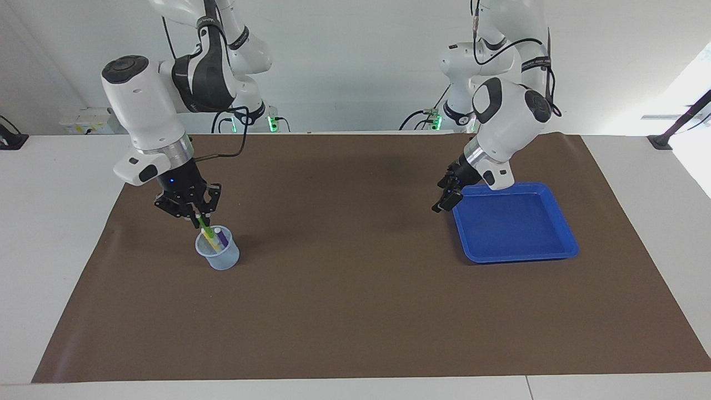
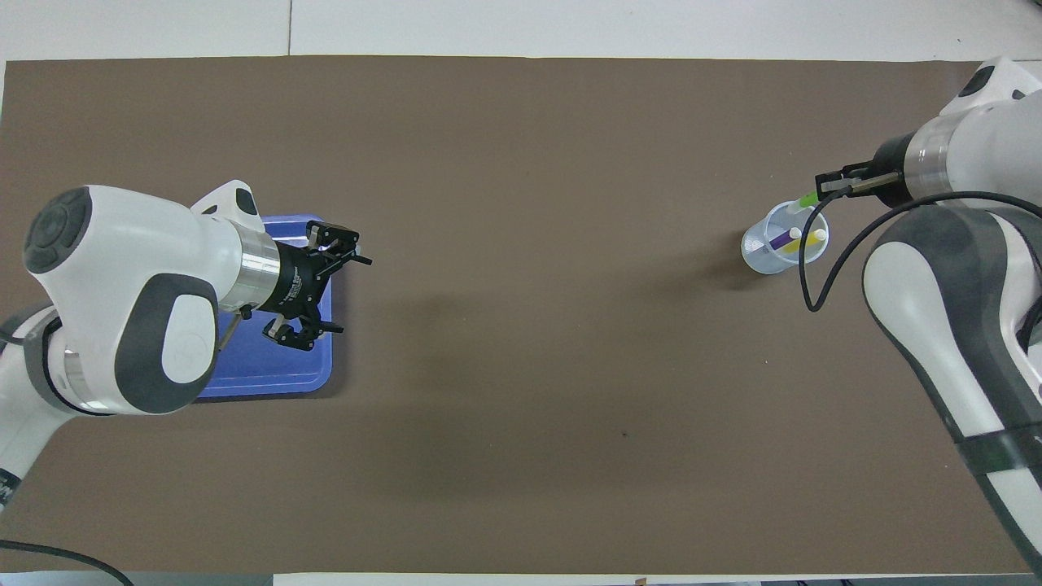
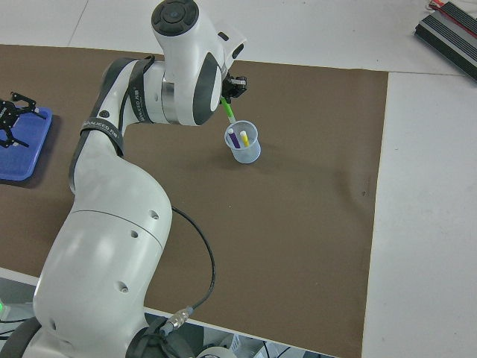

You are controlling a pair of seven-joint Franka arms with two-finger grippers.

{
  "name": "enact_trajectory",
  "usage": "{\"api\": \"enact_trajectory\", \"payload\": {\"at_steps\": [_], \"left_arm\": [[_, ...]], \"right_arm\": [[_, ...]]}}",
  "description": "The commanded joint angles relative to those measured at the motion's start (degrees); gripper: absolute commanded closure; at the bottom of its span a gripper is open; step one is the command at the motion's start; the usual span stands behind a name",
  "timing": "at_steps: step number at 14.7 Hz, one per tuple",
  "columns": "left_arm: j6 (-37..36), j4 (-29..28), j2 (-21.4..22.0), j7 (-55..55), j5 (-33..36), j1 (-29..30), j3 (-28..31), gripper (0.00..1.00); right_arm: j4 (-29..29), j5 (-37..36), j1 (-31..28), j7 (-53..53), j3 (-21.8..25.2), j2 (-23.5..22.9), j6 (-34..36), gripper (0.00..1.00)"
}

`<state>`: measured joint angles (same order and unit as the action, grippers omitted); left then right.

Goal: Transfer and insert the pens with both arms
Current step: 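Insert the green pen into the cup with the right gripper while the left gripper returns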

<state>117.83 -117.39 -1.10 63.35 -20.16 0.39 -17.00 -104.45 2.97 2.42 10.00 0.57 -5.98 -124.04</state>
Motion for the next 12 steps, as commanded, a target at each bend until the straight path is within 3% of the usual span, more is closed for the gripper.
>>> {"api": "enact_trajectory", "payload": {"at_steps": [1, 3, 6, 8, 12], "left_arm": [[-10.83, 8.56, -3.64, -11.62, 7.2, 3.29, -0.22, 0.0], [-14.98, 12.35, -4.43, -21.82, 14.41, 4.79, -0.22, 0.0], [-16.57, 17.0, -4.26, -35.18, 19.0, 8.21, -0.22, 0.0], [-21.65, 21.31, -3.82, -44.76, 22.33, 8.92, -0.22, 0.0], [-30.02, 26.51, -0.76, -58.94, 23.76, 8.84, -0.05, 0.0]], "right_arm": [[-1.1, -0.94, -0.31, 1.6, 0.4, -1.31, -3.48, 1.0], [-3.55, -0.94, -0.31, 1.77, 0.4, -1.4, -6.82, 1.0], [-5.75, -0.94, -0.31, 1.78, 0.49, -1.4, -8.76, 1.0], [-6.72, -0.94, -0.31, 1.78, 0.49, -1.49, -9.99, 1.0], [-6.38, -0.94, -0.31, 1.69, 0.49, -1.75, -9.56, 1.0]]}}
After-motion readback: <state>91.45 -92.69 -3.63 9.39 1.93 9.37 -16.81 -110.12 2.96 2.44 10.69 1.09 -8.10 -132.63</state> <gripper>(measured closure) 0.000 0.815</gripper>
